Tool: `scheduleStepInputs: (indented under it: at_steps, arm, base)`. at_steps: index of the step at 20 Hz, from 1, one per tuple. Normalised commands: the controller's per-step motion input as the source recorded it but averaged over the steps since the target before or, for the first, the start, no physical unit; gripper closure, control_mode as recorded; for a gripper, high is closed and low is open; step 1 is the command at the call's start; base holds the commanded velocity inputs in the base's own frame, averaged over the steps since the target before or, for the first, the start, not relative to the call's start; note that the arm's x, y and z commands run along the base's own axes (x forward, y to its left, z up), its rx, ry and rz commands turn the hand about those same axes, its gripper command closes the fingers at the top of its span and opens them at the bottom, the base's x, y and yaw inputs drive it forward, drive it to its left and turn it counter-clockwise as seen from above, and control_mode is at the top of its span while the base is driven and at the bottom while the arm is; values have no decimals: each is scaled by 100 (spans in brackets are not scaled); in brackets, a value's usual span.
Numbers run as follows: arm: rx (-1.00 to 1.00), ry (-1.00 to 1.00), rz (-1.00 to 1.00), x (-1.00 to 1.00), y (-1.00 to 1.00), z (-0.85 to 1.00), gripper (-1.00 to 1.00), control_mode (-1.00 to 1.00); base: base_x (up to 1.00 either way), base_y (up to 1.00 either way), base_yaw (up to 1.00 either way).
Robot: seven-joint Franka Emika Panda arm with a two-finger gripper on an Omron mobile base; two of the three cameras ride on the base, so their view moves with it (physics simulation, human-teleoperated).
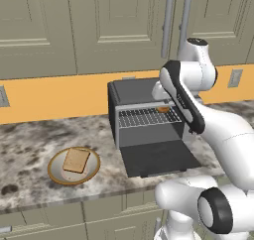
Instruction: Pick up the heated bread from the toaster oven and place it in the bowl. Then move the bread bowl to the dining counter.
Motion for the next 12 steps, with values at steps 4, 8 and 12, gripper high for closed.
scheduleStepInputs:
  at_steps: [4,8,12]
  arm:
    - [0,-4,0,-38,-7,-5,-100,-100]
    - [4,-9,-1,-75,0,-66,-100,-100]
    - [4,-15,-1,-15,2,-85,-100,-100]
  base:
    - [0,0,0]
    - [0,0,0]
    - [0,0,0]
